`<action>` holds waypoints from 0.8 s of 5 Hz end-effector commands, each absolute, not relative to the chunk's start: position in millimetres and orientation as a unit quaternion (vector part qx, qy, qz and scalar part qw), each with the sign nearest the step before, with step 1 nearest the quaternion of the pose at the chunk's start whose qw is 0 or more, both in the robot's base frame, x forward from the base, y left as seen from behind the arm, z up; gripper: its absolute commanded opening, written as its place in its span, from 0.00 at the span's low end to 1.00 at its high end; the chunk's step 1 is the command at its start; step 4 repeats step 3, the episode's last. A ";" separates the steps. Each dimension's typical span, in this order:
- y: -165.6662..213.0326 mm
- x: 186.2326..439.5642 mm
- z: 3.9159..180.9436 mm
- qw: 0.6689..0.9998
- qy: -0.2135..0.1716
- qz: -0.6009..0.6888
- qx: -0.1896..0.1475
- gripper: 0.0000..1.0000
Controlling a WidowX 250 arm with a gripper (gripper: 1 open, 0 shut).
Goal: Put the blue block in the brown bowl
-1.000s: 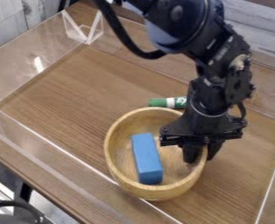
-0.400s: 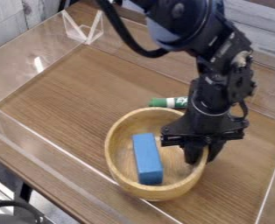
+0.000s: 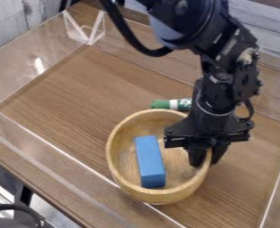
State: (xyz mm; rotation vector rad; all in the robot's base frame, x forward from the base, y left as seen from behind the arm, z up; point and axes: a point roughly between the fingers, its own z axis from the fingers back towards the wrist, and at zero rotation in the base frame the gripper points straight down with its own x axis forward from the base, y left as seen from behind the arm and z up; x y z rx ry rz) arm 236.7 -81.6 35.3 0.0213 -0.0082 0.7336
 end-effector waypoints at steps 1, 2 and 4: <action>-88.6 243.8 50.4 0.934 -0.020 0.357 -0.012 0.00; -90.9 244.1 52.0 0.935 -0.018 0.355 -0.016 0.00; -93.2 244.6 53.6 0.935 -0.015 0.353 -0.019 0.00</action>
